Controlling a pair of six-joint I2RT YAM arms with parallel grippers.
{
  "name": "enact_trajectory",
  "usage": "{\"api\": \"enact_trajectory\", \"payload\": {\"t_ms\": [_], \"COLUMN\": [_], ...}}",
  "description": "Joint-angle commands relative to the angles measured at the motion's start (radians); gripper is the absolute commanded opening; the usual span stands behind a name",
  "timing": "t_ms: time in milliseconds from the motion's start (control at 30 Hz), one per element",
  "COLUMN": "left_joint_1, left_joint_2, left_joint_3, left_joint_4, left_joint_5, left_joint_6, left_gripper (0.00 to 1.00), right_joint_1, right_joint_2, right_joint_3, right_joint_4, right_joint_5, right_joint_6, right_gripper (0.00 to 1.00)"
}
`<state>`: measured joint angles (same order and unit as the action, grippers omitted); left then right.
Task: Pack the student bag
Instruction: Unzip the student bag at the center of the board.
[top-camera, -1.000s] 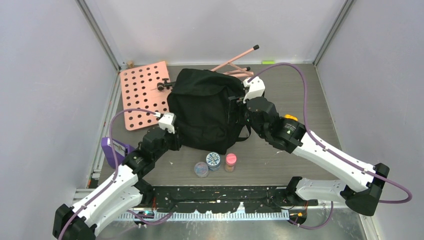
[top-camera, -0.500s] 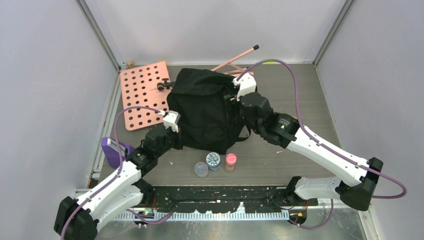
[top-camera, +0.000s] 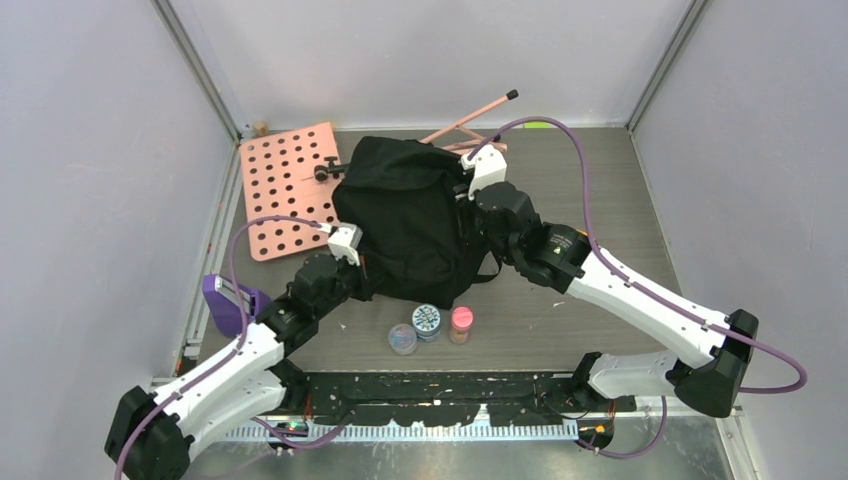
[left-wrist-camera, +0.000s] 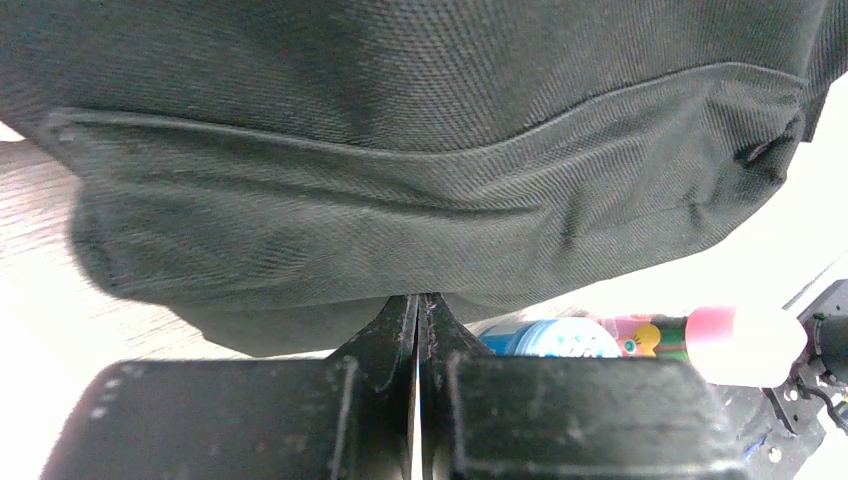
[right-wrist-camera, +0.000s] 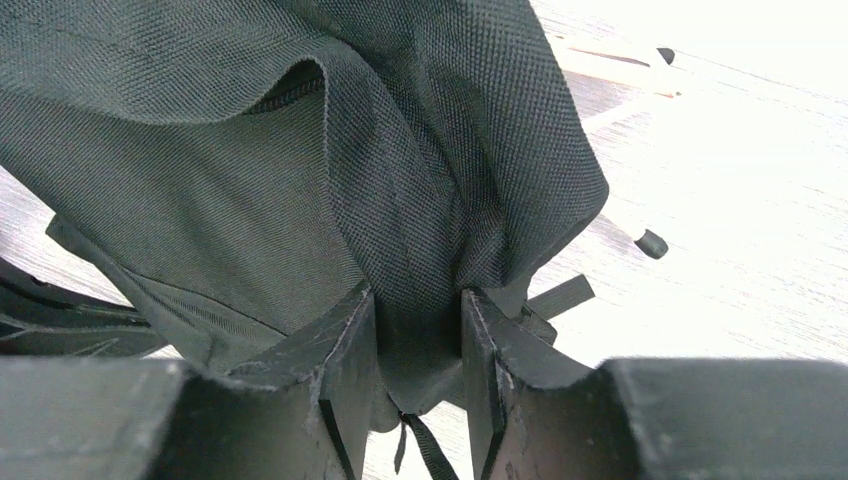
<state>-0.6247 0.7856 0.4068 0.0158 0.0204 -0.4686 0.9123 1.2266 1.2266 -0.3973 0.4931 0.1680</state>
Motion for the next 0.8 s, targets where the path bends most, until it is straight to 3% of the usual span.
{"api": "enact_trajectory", "payload": {"t_ms": [0, 300, 533, 767], "left_joint_1": [-0.070, -0.294, -0.431, -0.497], "left_joint_2": [0.034, 0.109, 0.242, 0.381], "left_joint_3": [0.023, 0.059, 0.119, 0.211], "left_joint_4": [0.100, 0.178, 0.282, 0.374], "left_joint_5": [-0.011, -0.241, -0.393, -0.404], "left_joint_6": [-0.034, -0.047, -0.063, -0.049], "left_gripper": [0.00, 0.00, 0.00, 0.00], "right_joint_1": [0.007, 0.007, 0.007, 0.006], "right_joint_2": [0.012, 0.021, 0.014, 0.003], "right_joint_3": [0.032, 0.028, 0.015, 0.003], "right_joint_4": [0.080, 0.098, 0.106, 0.107], "right_joint_5": [-0.053, -0.034, -0.023, -0.016], "right_joint_6": [0.028, 0.030, 0.035, 0.040], "right_gripper": [0.37, 0.18, 0.09, 0.05]}}
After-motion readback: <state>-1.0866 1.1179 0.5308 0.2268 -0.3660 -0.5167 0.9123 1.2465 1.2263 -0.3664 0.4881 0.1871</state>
